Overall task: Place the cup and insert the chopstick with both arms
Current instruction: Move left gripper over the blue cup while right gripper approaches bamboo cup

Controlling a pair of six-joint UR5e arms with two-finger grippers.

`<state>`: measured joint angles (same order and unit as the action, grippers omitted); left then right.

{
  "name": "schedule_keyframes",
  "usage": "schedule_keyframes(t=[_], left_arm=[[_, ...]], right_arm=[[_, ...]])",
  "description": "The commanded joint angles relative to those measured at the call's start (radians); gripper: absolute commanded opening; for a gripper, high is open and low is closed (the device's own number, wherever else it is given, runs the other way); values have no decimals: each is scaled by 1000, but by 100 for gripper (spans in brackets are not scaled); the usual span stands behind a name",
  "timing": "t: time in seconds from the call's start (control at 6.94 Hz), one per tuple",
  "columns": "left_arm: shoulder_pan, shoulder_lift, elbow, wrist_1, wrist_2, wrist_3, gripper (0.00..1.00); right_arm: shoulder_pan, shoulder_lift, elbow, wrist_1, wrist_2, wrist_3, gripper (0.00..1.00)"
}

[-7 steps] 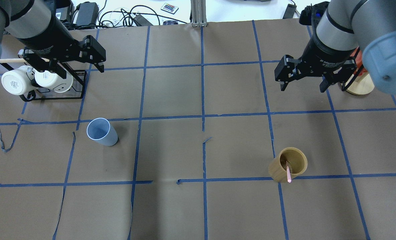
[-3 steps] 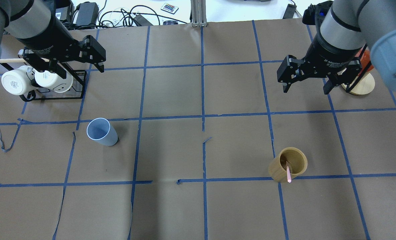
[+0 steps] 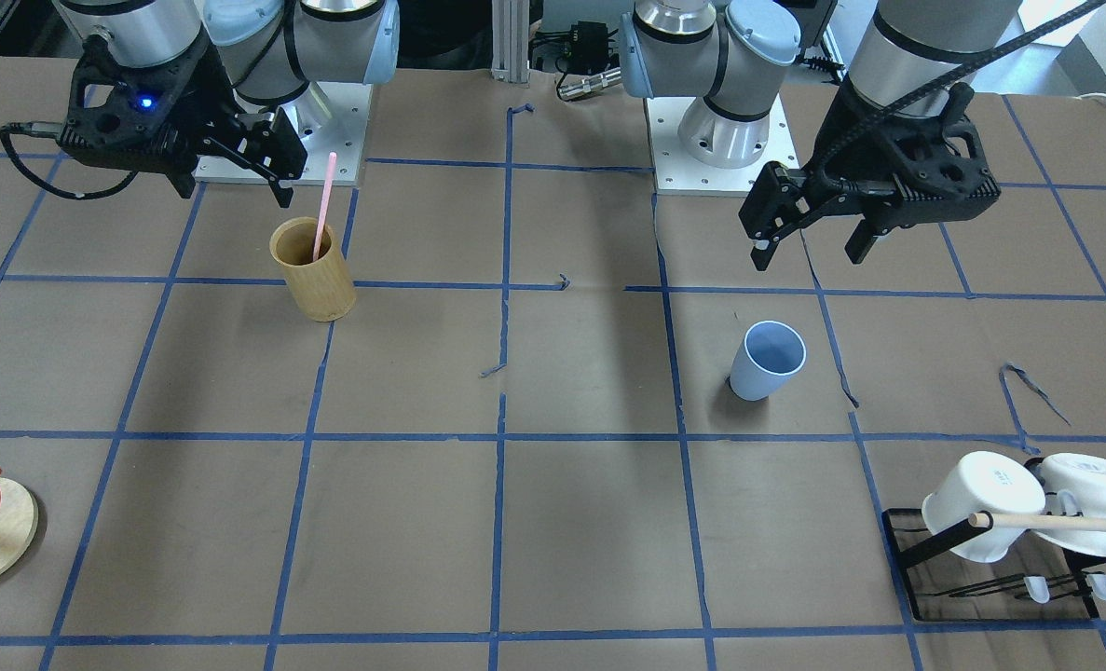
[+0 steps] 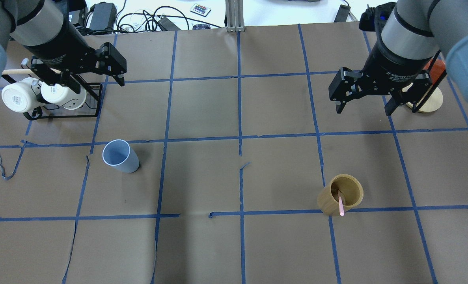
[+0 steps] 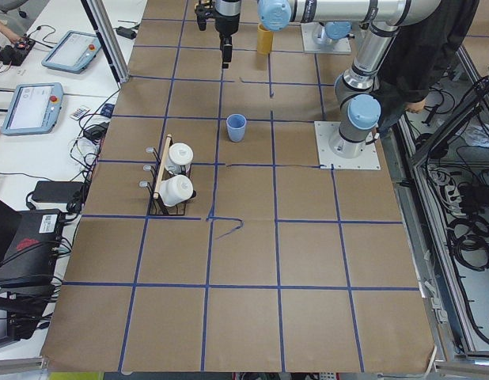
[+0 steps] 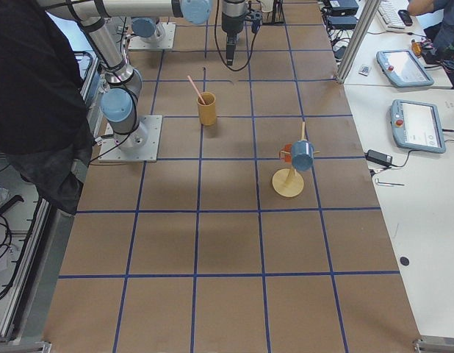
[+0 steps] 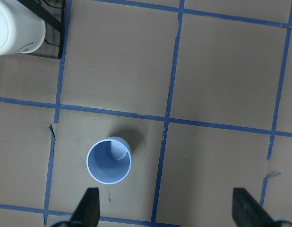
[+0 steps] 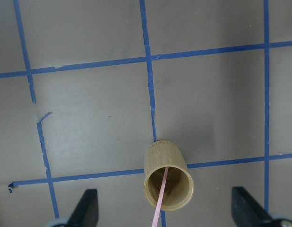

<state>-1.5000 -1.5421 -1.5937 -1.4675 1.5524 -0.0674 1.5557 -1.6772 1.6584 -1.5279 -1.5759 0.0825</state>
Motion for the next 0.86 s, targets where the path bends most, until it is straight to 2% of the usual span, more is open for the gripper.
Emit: schedule_keyframes(t=[0.0, 0.72], left_arm=[[1, 0, 1, 1, -2, 0, 100], [1, 5, 1, -1, 0, 1, 100]], right_arm=[[0, -3, 0, 3, -93, -4, 100], [1, 13, 11, -6, -85, 10, 100]])
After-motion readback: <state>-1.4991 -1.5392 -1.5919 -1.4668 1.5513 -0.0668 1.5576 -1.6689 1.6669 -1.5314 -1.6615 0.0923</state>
